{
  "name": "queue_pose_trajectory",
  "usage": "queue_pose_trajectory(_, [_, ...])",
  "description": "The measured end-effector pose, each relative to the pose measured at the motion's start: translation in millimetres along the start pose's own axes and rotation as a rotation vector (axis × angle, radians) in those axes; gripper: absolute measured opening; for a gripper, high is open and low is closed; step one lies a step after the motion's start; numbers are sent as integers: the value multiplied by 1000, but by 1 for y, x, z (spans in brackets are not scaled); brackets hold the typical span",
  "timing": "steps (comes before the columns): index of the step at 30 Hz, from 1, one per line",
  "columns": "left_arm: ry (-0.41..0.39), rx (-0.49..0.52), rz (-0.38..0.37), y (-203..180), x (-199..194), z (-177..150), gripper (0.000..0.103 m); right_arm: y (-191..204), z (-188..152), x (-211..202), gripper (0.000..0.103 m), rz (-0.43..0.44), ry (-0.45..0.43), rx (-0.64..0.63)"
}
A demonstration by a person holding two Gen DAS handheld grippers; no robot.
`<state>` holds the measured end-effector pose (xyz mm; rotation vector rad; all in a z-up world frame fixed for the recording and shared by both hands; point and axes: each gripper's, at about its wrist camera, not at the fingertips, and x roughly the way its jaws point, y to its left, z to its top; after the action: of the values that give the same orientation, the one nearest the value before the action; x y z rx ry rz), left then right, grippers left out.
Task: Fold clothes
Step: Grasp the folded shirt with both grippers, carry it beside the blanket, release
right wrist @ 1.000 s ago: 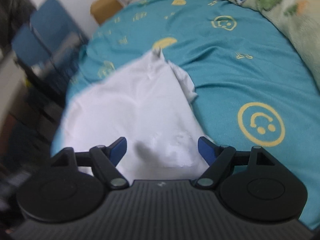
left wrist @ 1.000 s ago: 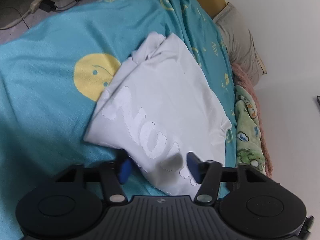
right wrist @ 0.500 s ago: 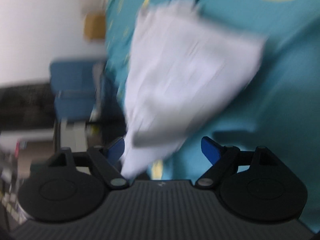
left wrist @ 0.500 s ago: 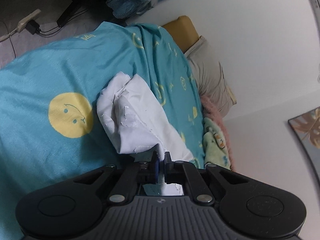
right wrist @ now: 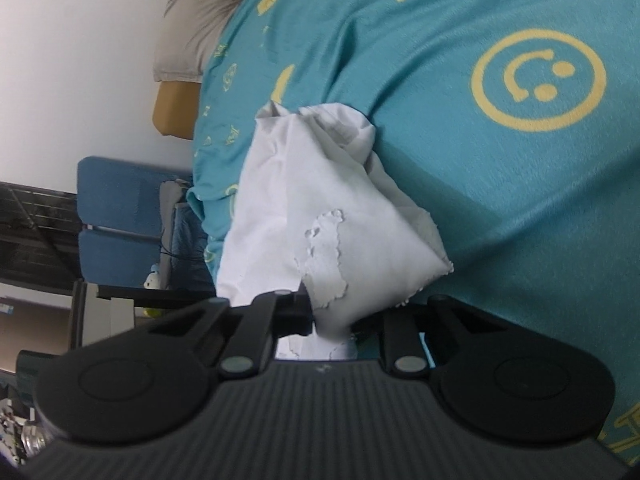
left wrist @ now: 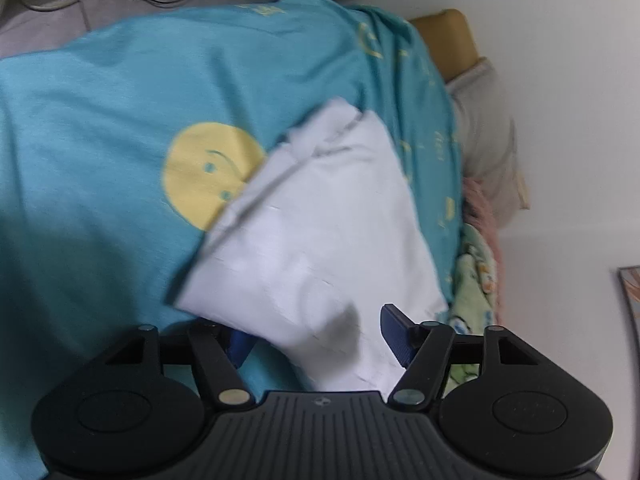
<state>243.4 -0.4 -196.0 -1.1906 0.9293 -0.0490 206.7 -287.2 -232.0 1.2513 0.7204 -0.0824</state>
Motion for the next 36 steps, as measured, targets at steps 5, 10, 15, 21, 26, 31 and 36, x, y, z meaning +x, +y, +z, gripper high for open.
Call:
queue_pose_trajectory(5, [-19,-61,-43,10,-7,10,21,17,0,-22,15,35,-20,-60])
queue_pose_trajectory(10, [-1,11,-143,-26,-43,2,10,32,8,-60,15,80,-56,-84])
queue_pose_trajectory(15, [49,153,-163,-112,-72,-38,10,36,37,-129,15,106,-62,-28])
queue_pose_trajectory(21, [175,275,-150,-248,-22,-109,10,42,135,-213,15,111,-185,-4])
queue_pose_trajectory(26, [236,464,-246,-395,60,-194,10,63,259,-292,15,79,-388,-60])
queue_pose_trajectory(31, [242,683,-410,-505,118,-289,11,72,338,-368,15,100,-655,-206])
queue_pose_trajectory(36, [310,802,-394,-503,178,-359,12,26,346,-375,15,-39,-723,-217])
